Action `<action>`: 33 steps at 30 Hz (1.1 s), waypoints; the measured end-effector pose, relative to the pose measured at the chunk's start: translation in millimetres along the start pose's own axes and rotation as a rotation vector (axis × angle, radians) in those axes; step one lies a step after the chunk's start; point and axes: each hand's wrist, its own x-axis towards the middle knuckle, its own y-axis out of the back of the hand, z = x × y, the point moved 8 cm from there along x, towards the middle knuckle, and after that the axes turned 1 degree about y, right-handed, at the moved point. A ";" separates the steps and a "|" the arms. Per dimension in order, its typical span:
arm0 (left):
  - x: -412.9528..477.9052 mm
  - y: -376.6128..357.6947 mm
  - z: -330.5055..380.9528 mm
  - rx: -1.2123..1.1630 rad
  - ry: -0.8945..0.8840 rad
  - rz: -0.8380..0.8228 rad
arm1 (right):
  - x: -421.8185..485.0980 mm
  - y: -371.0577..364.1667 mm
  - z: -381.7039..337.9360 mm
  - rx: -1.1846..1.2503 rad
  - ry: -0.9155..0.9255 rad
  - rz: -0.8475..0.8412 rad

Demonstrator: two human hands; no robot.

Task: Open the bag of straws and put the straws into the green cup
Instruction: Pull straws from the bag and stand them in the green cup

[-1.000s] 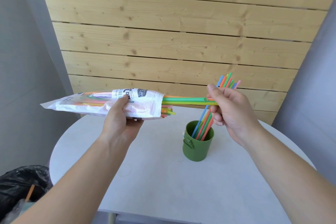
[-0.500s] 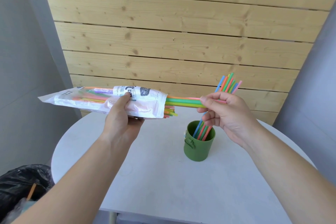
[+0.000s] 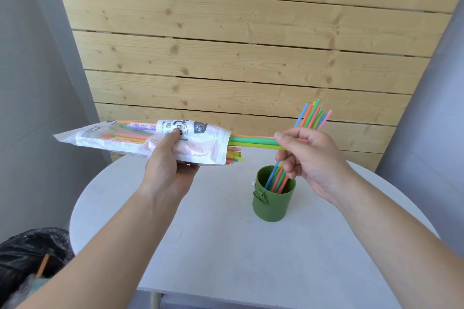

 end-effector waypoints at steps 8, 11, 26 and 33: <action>-1.1 1.2 0.5 -0.007 0.003 0.012 | 1.2 23.4 -14.3 -0.019 0.038 0.023; -2.5 0.8 -0.4 0.000 0.005 0.019 | -0.4 39.5 -27.9 -0.058 0.042 0.003; -5.5 -3.1 -14.4 0.003 0.049 0.045 | -25.9 142.8 -58.8 -0.254 0.007 0.125; -6.7 -4.5 -21.5 0.029 0.071 0.035 | -31.4 158.0 -56.2 -0.487 -0.051 0.128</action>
